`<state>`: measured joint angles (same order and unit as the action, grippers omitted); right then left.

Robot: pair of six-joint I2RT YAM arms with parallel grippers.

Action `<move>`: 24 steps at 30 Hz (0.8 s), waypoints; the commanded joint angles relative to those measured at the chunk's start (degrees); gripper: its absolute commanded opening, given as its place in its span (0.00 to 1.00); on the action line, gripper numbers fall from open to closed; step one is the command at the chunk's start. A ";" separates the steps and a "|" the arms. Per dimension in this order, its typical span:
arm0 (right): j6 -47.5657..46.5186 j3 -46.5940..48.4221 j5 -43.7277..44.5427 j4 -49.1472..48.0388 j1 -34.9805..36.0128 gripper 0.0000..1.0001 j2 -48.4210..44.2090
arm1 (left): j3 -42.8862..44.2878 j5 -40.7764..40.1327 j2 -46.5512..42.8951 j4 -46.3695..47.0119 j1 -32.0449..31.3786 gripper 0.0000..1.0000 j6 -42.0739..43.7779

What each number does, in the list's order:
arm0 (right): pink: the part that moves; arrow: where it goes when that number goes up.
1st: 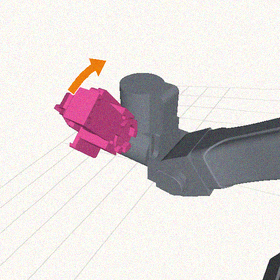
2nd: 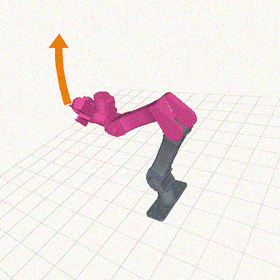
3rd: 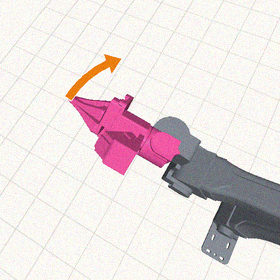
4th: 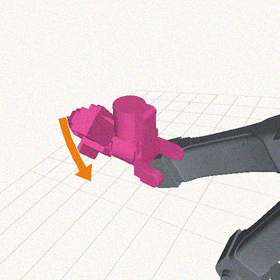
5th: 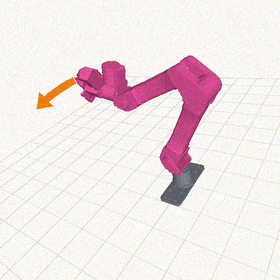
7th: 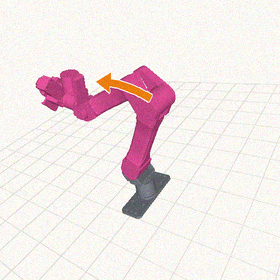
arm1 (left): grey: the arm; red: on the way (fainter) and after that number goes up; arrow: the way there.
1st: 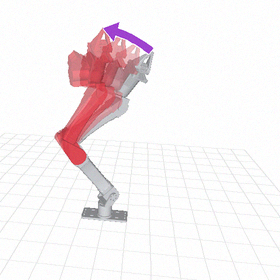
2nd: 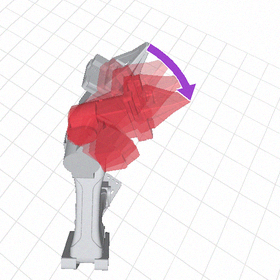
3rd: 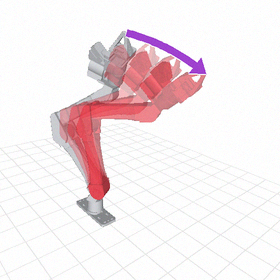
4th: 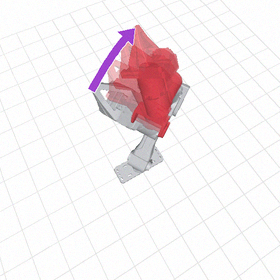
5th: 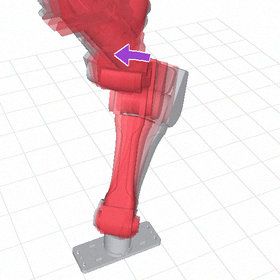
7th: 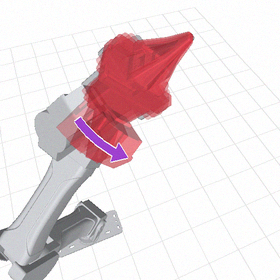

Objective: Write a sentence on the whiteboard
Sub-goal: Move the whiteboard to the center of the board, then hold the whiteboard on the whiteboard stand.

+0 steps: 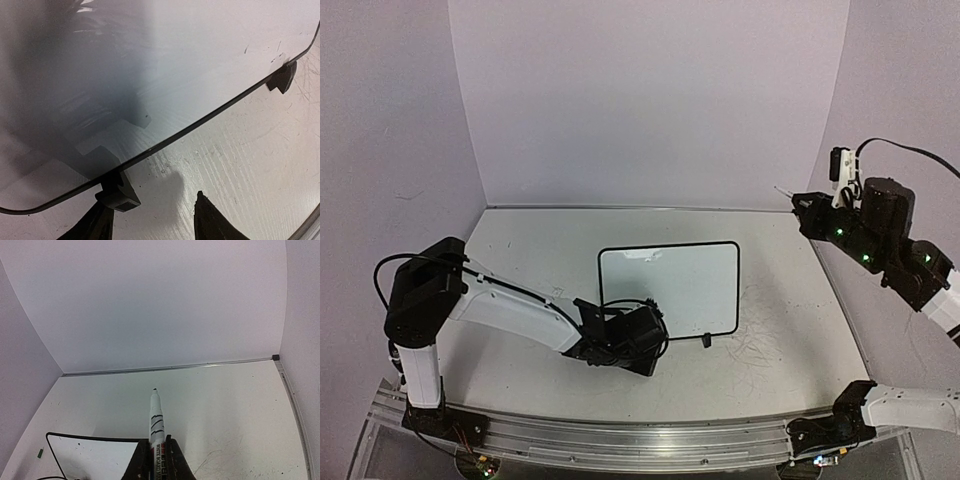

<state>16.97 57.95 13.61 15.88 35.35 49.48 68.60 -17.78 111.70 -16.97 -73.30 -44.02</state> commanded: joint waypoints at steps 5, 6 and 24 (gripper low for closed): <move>-1.16 -1.96 6.64 -2.81 0.00 0.00 -0.45 | -3.08 -0.97 -10.83 1.89 -0.67 0.66 3.40; -1.17 -2.42 7.91 -3.11 -0.01 0.00 -0.97 | -3.87 -0.92 -12.45 1.96 -0.68 0.67 4.15; -3.62 -5.15 8.06 -8.80 -0.02 0.00 -2.52 | -0.58 -7.65 -34.08 -9.77 1.46 0.83 27.41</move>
<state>14.76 51.42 21.50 9.80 35.35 46.21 61.95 -19.58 79.77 -19.15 -73.68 -24.42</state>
